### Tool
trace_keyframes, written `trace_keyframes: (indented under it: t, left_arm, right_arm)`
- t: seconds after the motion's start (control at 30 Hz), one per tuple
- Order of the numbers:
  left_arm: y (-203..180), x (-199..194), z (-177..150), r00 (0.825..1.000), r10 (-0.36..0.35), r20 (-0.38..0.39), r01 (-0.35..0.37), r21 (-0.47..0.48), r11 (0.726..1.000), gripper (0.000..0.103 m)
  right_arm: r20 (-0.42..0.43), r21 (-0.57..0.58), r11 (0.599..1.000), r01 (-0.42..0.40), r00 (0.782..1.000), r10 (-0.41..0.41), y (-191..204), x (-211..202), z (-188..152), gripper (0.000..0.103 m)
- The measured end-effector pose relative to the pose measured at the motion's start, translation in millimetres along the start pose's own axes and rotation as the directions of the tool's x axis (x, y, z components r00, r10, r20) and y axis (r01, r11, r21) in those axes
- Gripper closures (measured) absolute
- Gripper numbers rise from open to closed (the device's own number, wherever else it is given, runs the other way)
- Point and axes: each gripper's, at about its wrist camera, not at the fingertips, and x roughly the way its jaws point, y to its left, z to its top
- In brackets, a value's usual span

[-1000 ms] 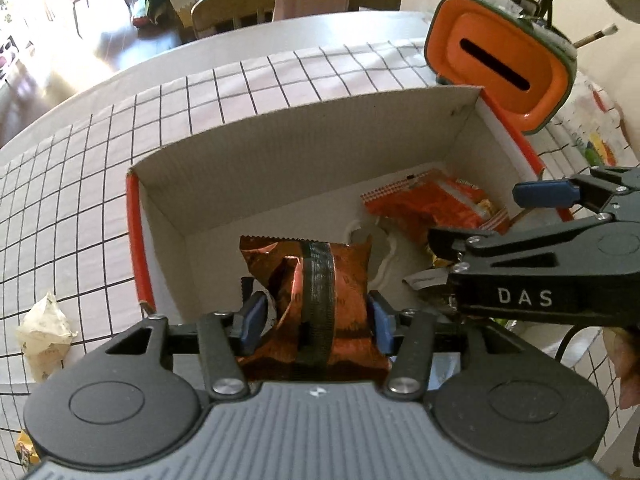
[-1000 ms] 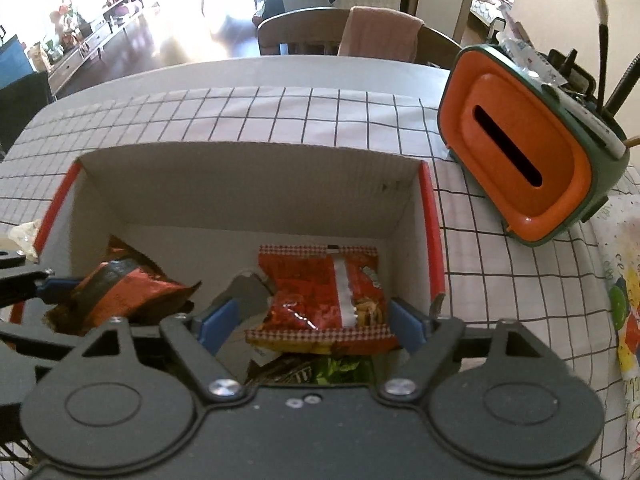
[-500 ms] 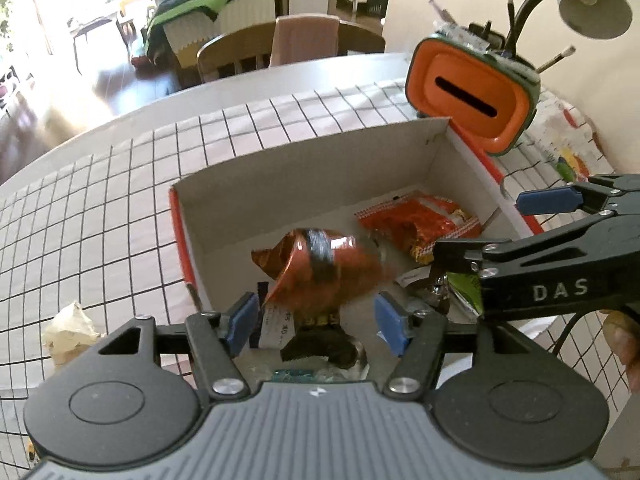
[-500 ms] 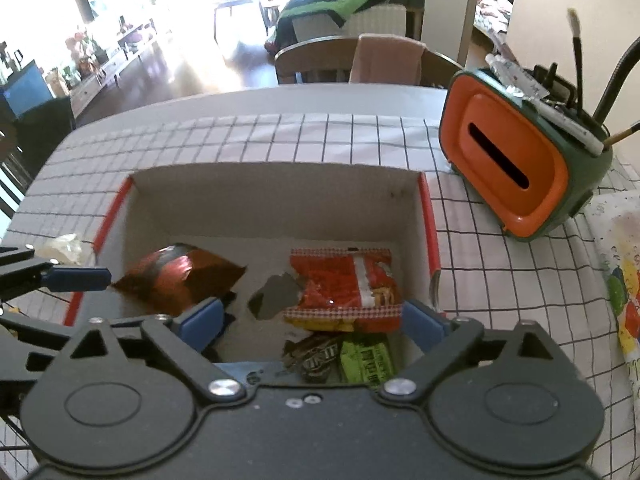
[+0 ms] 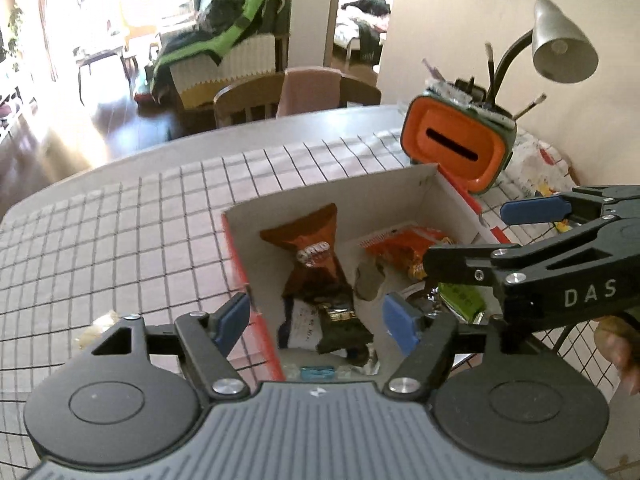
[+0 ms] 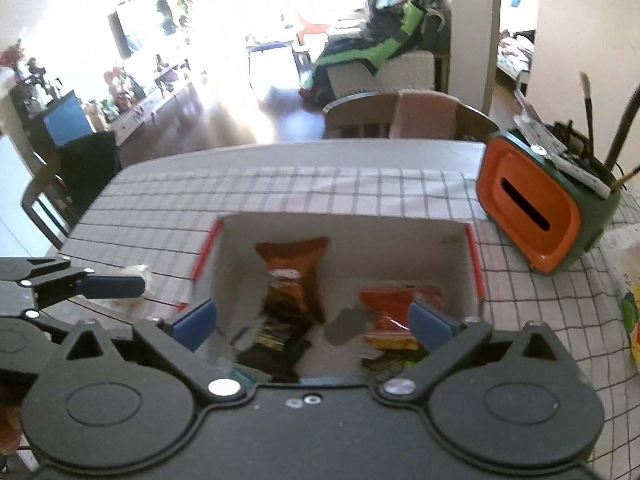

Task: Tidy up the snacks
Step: 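Move both open tools back to the remaining snacks on the table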

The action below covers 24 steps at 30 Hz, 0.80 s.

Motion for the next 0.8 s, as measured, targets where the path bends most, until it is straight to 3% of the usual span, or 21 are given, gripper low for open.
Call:
trace_keyframes:
  t: [0.3, 0.5, 0.8]
  left_arm:
    - [34.4, -44.1, -19.4, 0.993, 0.042, 0.11, -0.042, -0.001, 0.999, 0.023]
    - [69.3, -61.6, -39.8, 0.992, 0.044, 0.119, -0.043, -0.008, 0.999, 0.018]
    - [143.2, -81.5, -78.5, 0.989, 0.092, 0.118, -0.086, -0.055, 0.995, 0.018]
  right_arm:
    - [0.072, -0.002, 0.998, -0.065, 0.995, 0.065, 46.6, -12.6, -2.4, 0.0]
    - [0.1, -0.033, 0.994, -0.102, 0.989, 0.105, 84.4, -8.1, -5.5, 0.0]
    - [0.065, -0.058, 0.988, -0.145, 0.987, 0.148, 141.5, 23.9, -10.2, 0.0]
